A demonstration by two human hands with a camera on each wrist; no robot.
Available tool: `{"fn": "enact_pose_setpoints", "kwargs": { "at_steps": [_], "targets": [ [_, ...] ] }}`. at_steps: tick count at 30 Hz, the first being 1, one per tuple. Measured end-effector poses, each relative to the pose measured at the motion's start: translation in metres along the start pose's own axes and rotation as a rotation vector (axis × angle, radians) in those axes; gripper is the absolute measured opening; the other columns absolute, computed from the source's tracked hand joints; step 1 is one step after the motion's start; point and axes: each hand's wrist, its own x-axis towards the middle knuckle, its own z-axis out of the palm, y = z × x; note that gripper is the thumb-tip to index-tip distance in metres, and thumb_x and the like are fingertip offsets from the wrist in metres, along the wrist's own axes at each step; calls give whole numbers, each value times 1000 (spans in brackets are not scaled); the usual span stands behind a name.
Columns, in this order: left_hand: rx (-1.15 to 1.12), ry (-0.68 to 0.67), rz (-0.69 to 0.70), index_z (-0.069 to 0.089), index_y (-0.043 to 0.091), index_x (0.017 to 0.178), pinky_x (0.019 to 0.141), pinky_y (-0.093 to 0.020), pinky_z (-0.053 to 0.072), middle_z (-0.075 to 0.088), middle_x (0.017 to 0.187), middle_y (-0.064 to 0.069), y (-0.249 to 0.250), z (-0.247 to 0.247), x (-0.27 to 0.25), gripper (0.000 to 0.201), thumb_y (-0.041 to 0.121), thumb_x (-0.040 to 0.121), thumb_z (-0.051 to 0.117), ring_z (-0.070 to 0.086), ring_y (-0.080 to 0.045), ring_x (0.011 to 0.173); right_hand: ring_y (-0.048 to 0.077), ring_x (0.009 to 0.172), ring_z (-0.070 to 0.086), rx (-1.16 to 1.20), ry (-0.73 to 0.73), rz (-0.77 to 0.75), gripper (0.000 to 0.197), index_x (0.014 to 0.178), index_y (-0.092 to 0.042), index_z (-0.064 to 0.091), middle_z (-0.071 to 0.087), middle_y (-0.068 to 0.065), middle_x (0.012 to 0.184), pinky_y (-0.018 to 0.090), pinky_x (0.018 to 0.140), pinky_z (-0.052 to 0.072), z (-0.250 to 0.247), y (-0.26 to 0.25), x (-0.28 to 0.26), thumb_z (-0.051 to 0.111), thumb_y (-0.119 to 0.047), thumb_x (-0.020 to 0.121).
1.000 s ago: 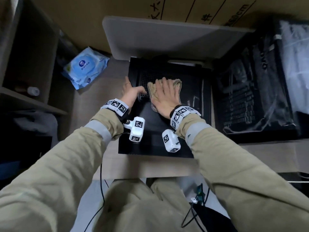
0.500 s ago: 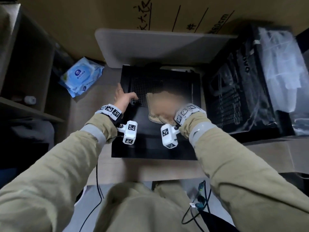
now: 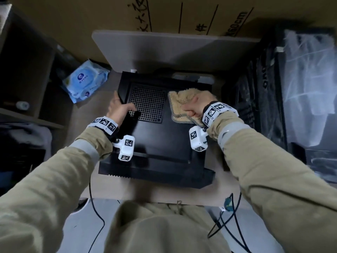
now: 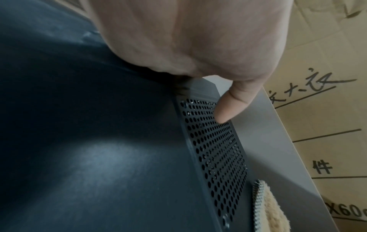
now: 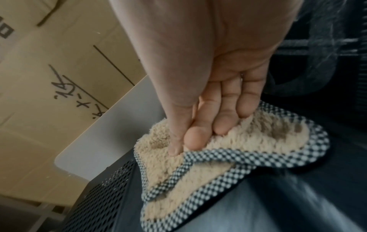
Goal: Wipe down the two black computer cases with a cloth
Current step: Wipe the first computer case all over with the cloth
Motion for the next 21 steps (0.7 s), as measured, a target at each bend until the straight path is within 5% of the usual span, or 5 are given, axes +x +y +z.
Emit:
{"fn": "enact_pose_setpoints", "kwargs": {
  "at_steps": [5,10,14,18,21],
  "targets": [
    [29,28,15,9,19,160,117,-44,22,17,163,-13,1,-1,1,103,17,79,71,17,-31,149,32,110,62,-314,217,-80,77,120,-12,64,65,10,119,38,89,53,-19,-3,11,87,-58,64],
    [-6,19,9,9,19,160,118,-44,22,17,164,-12,-1,-2,0,104,18,77,72,17,-31,149,38,148,14,-315,281,-282,64,149,-27,37,21,16,160,51,119,22,10,15,3,64,-37,92],
    [-56,-21,2,10,17,160,118,-42,25,21,162,-13,0,-6,1,107,18,74,74,21,-32,149,30,154,-10,-389,191,-268,70,160,-16,-2,-7,13,168,46,124,-2,38,36,-8,38,-32,104],
    [-210,-118,13,18,28,158,114,-49,36,37,156,-8,-32,-6,38,131,40,41,76,40,-30,140,25,153,-18,-333,173,-155,78,160,-20,-10,-16,11,167,50,121,-7,64,38,-38,36,-46,103],
    [-235,-192,57,24,20,154,101,-44,51,56,138,-12,-45,-7,44,124,38,42,72,66,-16,109,23,153,-18,-284,200,-94,77,160,-21,-9,-17,10,167,49,121,-9,84,41,-59,32,-54,103]
  ]
}}
